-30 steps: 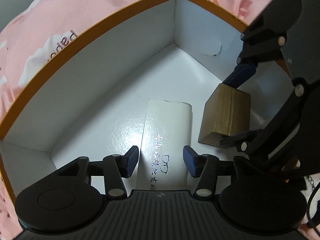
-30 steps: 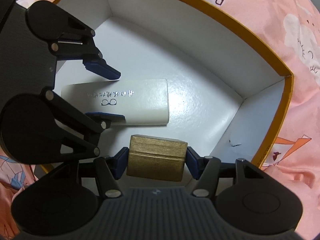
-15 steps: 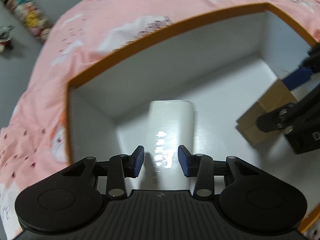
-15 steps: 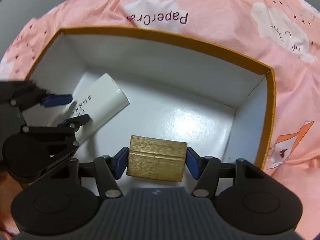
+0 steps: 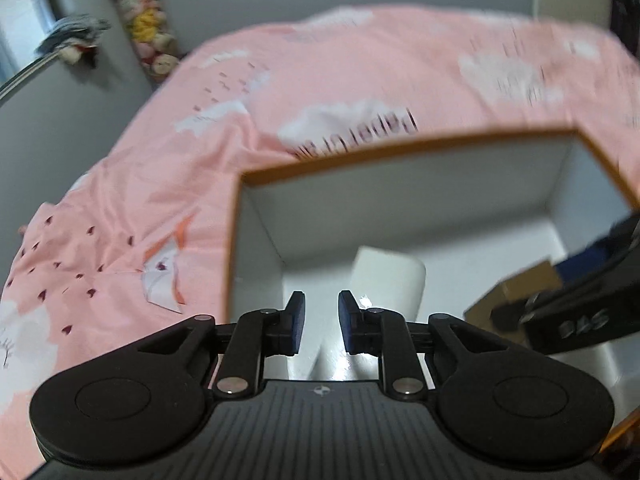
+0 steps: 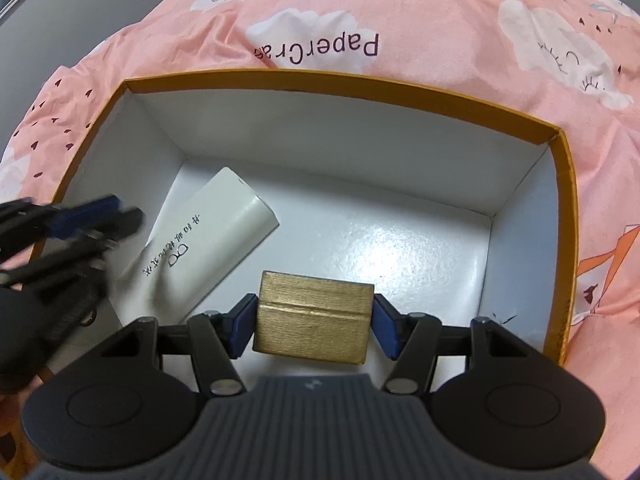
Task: Organize objects
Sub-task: 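Lower the gold cube into the box and open the right tool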
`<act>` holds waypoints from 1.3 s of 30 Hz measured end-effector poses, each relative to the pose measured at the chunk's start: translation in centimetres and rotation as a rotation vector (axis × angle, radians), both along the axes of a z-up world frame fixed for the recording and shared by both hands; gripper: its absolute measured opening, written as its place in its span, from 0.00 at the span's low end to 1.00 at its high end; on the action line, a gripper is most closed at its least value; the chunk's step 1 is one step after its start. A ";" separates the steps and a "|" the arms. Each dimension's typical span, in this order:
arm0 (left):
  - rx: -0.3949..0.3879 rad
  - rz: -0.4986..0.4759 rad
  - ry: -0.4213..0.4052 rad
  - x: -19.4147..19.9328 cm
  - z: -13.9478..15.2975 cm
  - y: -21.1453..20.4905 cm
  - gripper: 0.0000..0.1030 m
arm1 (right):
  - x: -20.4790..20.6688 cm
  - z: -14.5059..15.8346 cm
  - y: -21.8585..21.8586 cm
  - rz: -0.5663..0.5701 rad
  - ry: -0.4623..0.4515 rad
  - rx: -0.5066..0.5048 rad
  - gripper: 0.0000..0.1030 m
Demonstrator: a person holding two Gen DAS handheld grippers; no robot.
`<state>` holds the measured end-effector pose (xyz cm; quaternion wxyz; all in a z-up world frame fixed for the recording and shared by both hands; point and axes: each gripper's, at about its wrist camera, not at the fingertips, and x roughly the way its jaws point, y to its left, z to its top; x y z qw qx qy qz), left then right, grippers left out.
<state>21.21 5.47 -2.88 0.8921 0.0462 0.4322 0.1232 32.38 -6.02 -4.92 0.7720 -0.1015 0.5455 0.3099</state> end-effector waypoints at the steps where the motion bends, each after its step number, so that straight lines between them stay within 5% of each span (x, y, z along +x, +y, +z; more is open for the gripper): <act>1: -0.018 0.014 -0.019 -0.2 0.5 0.5 0.24 | -0.3 0.1 0.3 0.011 -0.019 -0.004 0.60; 8: -0.101 0.087 -0.108 -2.4 4.3 3.4 0.34 | -2.7 0.4 3.5 0.138 -0.107 -0.066 0.61; 18: -0.345 0.180 -0.039 -3.2 3.7 9.6 0.36 | -2.5 1.6 5.3 0.153 -0.106 -0.066 0.70; 21: -0.422 0.175 -0.027 -3.1 3.1 10.6 0.36 | -2.0 2.0 6.0 0.133 -0.058 -0.006 0.61; 26: -0.485 0.158 -0.036 -3.2 2.9 11.0 0.24 | 0.0 0.5 7.4 0.055 0.048 0.010 0.28; 33: -0.531 0.150 -0.035 -2.4 2.5 11.1 0.15 | 0.5 -1.3 9.1 0.163 0.063 -0.154 0.24; 39: -0.531 0.144 -0.025 -2.0 2.2 10.8 0.12 | 0.8 -3.4 10.5 0.202 0.107 -0.152 0.10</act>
